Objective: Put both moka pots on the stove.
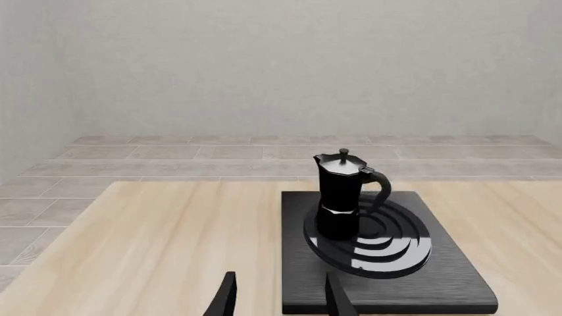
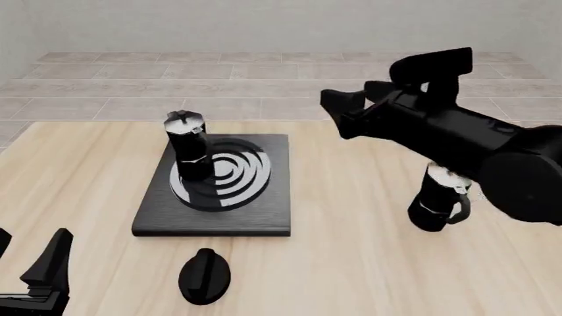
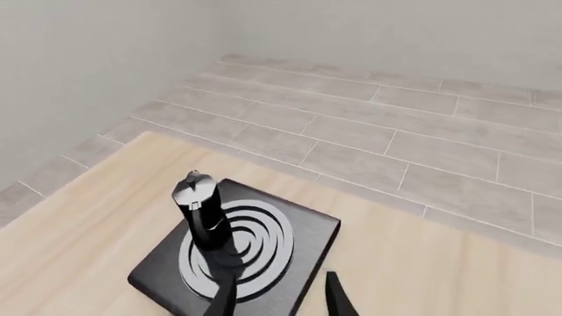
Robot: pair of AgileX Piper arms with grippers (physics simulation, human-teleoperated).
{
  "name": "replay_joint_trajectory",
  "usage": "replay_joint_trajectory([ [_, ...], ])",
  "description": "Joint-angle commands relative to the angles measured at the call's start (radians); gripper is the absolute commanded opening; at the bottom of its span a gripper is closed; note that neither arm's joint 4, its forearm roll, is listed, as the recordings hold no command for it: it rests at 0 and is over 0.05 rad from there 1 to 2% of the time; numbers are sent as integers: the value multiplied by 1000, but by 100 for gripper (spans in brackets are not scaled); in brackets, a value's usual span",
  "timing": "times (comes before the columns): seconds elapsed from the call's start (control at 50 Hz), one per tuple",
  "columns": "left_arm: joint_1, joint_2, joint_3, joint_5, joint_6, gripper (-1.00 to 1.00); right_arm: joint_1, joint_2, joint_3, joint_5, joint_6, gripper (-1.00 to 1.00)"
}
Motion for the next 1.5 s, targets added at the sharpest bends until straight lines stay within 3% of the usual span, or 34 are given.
replay_joint_trajectory([
  [0.02,0,0,0,0,0,100,-93,-158,57,105,18,100],
  [0.26,0,0,0,0,0,100,-171,-230,18,271,58,100],
  [0.48,0,0,0,0,0,100,-261,-282,17,379,45,100],
  [0.7,0,0,0,0,0,100,-343,-318,32,454,84,100],
  [1.06,0,-1,0,0,0,100,-405,-332,47,531,80,100],
  [1.14,0,0,0,0,0,100,-459,-339,70,551,69,100],
  [1.34,0,0,0,0,0,100,-522,-333,79,558,79,100],
  [1.38,0,0,0,0,0,100,-535,-323,78,559,56,100],
  [1.5,0,0,0,0,0,100,-555,-296,88,548,56,100],
])
